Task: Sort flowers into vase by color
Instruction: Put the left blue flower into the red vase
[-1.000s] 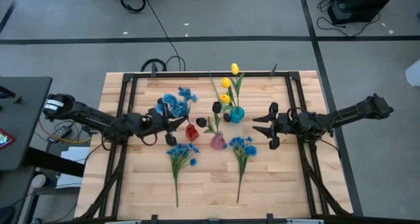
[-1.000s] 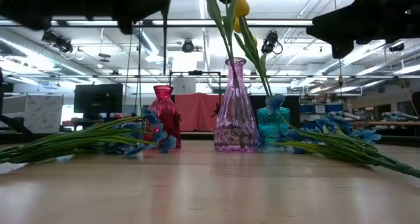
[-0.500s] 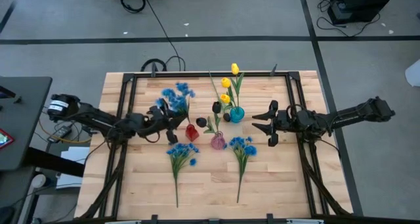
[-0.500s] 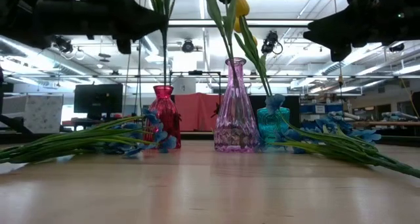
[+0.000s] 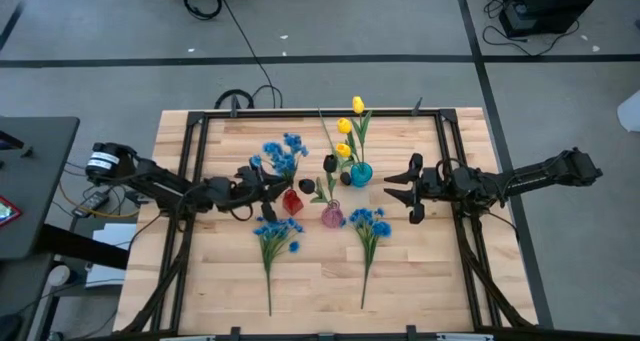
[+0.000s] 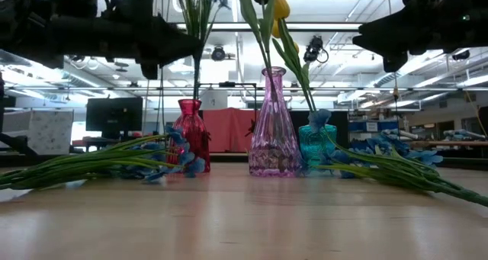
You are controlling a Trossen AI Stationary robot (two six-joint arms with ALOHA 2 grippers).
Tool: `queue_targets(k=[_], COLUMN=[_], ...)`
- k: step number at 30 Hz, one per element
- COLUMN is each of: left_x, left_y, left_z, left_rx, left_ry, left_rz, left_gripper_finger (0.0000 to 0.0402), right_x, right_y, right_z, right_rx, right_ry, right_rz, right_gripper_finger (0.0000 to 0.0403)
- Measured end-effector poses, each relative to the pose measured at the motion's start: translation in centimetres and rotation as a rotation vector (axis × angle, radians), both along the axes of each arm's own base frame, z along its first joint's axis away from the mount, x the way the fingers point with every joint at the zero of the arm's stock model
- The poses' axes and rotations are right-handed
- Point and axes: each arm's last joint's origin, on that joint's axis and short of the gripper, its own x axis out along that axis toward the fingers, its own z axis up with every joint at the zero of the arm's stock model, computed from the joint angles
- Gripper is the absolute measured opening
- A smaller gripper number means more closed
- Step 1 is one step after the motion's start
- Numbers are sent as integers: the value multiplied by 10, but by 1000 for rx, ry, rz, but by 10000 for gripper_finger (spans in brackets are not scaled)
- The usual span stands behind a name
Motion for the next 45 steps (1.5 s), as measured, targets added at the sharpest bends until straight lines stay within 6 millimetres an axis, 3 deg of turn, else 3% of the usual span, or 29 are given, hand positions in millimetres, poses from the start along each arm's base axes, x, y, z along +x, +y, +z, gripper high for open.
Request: queue_targets(k=[10,25,29,38,45], left_x=[8,10,10,9,4], left_y=[-1,-2,-2,-2,-6], left_z=[-24,-33,-36,-33,-27], left_rx=[-10,-5,1,47,58], left_ry=[110,158,193,195,227], left_rz=[-16,-36,-36,-34,12], left_gripper_finger=[64,67,94,199,218], right_x=[0,0,0,0,0], right_y=[1,-5,-5,-5,-5], right_z=[-4,-6,-6,-6,-6], right_rx=[23,22,22,27,30], right_ry=[35,59,59,58,58], right_rz=[47,15,18,27,27], right_gripper_finger=[153,153,153,153,153])
